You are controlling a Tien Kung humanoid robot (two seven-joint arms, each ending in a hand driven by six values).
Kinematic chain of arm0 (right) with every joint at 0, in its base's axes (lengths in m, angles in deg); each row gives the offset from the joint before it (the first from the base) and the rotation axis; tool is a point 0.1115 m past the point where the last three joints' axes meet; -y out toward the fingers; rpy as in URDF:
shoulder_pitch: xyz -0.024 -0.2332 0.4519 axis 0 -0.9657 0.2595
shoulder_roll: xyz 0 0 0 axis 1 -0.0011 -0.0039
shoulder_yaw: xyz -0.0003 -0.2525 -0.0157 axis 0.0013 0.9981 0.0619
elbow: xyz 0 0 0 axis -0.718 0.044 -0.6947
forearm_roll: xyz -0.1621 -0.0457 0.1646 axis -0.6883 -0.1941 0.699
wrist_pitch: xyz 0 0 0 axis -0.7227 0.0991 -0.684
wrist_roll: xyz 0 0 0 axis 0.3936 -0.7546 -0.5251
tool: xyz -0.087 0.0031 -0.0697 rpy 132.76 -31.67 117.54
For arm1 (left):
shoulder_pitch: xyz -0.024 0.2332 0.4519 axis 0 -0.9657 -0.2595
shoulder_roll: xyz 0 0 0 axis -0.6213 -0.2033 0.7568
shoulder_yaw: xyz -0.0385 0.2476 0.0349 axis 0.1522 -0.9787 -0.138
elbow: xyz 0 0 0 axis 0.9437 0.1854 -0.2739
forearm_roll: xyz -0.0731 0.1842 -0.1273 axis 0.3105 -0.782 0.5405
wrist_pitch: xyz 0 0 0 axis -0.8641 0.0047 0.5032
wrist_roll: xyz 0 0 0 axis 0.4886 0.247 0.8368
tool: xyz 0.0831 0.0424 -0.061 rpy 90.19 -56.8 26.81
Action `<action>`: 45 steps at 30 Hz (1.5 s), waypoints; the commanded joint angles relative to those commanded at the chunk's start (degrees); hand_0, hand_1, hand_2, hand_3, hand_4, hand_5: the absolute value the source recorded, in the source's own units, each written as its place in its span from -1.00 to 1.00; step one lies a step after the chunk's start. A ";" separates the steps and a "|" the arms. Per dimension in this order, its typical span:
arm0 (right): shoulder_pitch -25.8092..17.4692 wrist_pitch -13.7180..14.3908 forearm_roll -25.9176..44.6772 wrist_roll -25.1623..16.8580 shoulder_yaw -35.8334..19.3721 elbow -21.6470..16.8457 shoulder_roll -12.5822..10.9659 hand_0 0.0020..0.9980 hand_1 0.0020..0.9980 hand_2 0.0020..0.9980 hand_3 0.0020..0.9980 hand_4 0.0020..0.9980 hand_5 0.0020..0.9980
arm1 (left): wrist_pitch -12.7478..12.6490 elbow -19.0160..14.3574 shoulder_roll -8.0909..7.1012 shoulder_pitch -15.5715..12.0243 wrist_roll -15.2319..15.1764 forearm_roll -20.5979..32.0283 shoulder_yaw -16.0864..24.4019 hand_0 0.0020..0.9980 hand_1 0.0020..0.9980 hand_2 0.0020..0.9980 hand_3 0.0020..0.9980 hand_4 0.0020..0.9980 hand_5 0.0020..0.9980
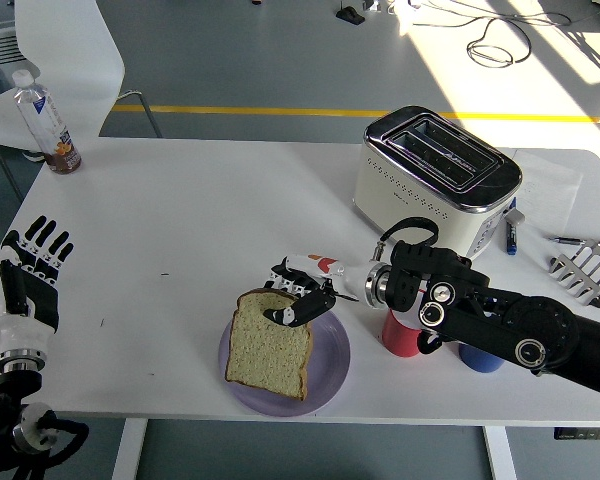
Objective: Push plate across desktop,pick up the break from the machine,place the break in the plate
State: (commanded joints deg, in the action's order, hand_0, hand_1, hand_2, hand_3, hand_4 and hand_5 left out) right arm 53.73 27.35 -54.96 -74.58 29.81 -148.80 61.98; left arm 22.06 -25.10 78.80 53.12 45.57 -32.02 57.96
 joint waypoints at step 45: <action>-3.61 8.25 -10.24 -14.70 -11.86 -7.75 -3.46 0.58 0.57 0.62 0.63 0.28 -0.51 | -0.49 -0.49 0.00 0.71 -0.90 0.25 0.66 0.62 0.60 0.69 0.52 -0.02 1.00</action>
State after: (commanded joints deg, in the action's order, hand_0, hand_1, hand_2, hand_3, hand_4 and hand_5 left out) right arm 50.13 35.59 -65.20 -89.28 17.95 -156.55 58.52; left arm 21.57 -25.58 78.80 53.83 44.67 -31.77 58.61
